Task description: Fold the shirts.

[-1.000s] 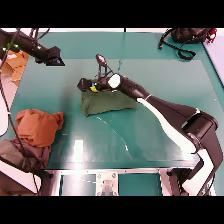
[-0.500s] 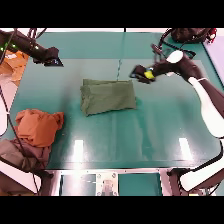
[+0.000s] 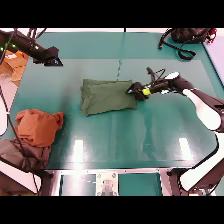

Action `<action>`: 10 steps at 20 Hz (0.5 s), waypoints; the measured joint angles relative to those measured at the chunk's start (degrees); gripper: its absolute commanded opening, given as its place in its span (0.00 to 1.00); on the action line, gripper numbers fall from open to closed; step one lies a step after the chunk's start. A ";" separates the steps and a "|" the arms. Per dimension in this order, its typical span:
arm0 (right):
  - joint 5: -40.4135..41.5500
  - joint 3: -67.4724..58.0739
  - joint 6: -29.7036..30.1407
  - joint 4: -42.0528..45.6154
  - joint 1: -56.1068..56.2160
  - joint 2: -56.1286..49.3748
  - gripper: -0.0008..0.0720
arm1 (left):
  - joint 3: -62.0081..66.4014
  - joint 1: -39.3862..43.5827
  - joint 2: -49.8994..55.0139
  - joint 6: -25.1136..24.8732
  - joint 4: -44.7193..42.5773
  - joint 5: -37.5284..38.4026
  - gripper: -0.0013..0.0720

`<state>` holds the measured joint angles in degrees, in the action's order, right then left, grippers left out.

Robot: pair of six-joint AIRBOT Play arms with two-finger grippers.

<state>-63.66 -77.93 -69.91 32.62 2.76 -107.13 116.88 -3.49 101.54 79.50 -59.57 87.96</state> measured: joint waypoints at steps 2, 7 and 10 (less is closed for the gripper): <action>2.47 -0.57 1.44 -1.57 2.71 -1.16 0.03 | 0.00 0.00 0.00 0.11 0.00 0.00 0.05; 1.11 -5.70 2.43 -5.51 1.07 0.55 0.03 | 0.00 0.00 0.00 0.09 0.00 0.76 0.05; 0.39 -6.82 -0.04 -3.61 -7.39 5.44 0.03 | 0.00 0.00 0.00 0.02 0.02 1.55 0.05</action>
<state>-63.26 -84.75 -69.95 29.02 -4.62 -101.69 116.88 -3.49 101.54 79.53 -59.55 89.52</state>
